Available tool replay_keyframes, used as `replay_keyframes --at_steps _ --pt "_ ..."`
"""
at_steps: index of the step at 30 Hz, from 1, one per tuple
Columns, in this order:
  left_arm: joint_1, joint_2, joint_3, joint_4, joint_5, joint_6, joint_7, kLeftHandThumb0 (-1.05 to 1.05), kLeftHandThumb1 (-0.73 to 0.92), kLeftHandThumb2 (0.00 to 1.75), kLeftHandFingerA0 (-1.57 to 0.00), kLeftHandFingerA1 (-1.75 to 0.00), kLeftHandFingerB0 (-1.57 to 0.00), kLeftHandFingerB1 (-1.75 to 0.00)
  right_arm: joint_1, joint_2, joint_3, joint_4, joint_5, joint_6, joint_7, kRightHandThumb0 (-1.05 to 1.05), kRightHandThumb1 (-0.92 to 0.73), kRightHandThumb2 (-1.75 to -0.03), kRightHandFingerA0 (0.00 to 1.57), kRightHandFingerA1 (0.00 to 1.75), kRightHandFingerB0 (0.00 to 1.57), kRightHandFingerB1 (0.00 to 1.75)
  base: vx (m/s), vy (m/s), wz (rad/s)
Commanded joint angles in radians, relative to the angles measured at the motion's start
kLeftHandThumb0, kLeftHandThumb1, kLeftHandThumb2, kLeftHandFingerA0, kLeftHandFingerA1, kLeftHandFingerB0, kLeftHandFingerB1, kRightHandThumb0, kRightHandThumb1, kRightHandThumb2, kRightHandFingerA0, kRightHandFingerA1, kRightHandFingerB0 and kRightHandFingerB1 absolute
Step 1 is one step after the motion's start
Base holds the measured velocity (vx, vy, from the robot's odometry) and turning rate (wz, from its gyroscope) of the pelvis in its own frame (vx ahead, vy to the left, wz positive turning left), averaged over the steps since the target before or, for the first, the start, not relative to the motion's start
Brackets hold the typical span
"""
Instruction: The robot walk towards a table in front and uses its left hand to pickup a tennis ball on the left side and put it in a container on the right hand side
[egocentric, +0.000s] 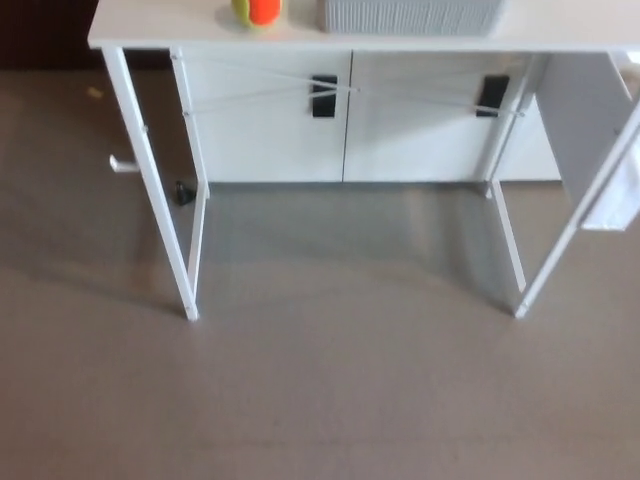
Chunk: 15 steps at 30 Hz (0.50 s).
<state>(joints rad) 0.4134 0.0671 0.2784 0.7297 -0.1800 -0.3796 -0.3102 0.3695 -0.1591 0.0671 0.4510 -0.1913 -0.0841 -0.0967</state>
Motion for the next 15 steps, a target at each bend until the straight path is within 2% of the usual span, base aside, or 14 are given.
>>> replay_keyframes --at_steps 1,8,14,15 --pt "0.000 0.017 0.004 0.021 0.014 -0.035 0.033 -0.20 0.63 0.59 -0.37 -0.35 -0.27 -0.31 0.010 -0.014 -0.003 0.008 -0.009 -0.023 -0.004 -0.11 -0.78 -0.78 0.20 0.64 0.08 0.45 0.38 -0.086 0.05" --pt "0.007 0.018 -0.003 0.024 0.028 -0.040 0.059 -0.20 0.63 0.59 -0.37 -0.34 -0.28 -0.31 0.020 -0.013 -0.005 0.005 -0.009 -0.023 -0.010 -0.13 -0.78 -0.78 0.19 0.61 0.07 0.45 0.43 -0.121 0.21" --pt "0.024 0.021 0.000 0.046 0.020 -0.065 0.045 -0.19 0.64 0.59 -0.37 -0.34 -0.27 -0.31 0.039 -0.012 -0.006 0.009 -0.003 -0.033 -0.005 -0.12 -0.79 -0.79 0.18 0.61 0.07 0.44 0.26 0.050 -0.14" --pt "0.026 0.020 0.002 0.049 0.015 -0.064 0.042 -0.19 0.63 0.59 -0.36 -0.34 -0.27 -0.31 0.049 -0.008 -0.009 -0.011 0.005 -0.011 0.002 -0.14 -0.63 -1.05 0.15 0.59 0.02 0.50 0.38 0.193 -0.21"
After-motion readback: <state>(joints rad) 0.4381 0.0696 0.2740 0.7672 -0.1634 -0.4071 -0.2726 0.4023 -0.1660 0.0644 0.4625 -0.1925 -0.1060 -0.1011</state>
